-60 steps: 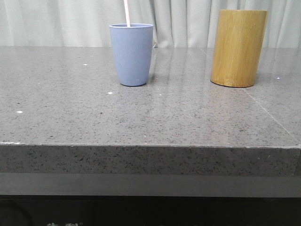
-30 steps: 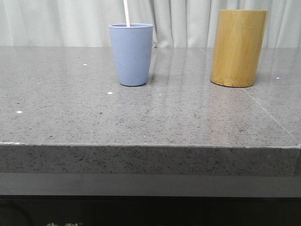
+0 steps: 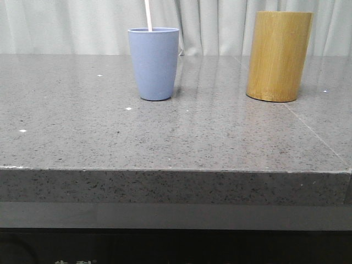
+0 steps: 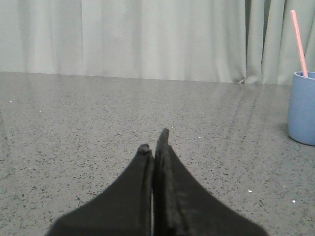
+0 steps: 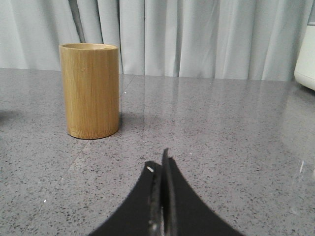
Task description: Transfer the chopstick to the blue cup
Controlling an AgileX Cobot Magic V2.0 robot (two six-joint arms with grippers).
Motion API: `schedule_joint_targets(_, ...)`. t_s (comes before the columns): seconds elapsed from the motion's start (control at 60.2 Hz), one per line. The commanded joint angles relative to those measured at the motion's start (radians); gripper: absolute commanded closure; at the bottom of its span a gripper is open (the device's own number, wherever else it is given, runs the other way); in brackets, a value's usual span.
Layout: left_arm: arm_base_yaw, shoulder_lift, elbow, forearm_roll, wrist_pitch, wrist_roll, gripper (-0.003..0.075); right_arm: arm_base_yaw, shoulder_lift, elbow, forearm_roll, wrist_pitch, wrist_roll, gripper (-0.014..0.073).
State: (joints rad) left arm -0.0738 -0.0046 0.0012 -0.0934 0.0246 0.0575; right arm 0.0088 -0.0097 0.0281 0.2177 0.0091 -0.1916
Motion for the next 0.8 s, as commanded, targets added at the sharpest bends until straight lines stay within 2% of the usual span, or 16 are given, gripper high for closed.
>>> schedule_joint_targets(0.0,0.001,-0.025,0.009,0.0,-0.088,-0.009,0.0739,-0.006,-0.022,-0.005,0.003,-0.088,-0.008,0.0662)
schedule_joint_targets(0.299,0.001,-0.025,0.009,0.0,-0.088,-0.009,0.0739,-0.006,-0.022,-0.005,-0.007,-0.067,0.004,0.0662)
schedule_joint_targets(0.515,0.001,-0.025,0.009,0.0,-0.088,-0.009,0.0739,-0.006,-0.022,-0.005,-0.173,-0.066,0.156,0.0662)
schedule_joint_targets(0.781,0.001,-0.025,0.009,0.0,-0.088,-0.009,0.0739,-0.007,-0.022,-0.005,-0.188,-0.063,0.192,0.0662)
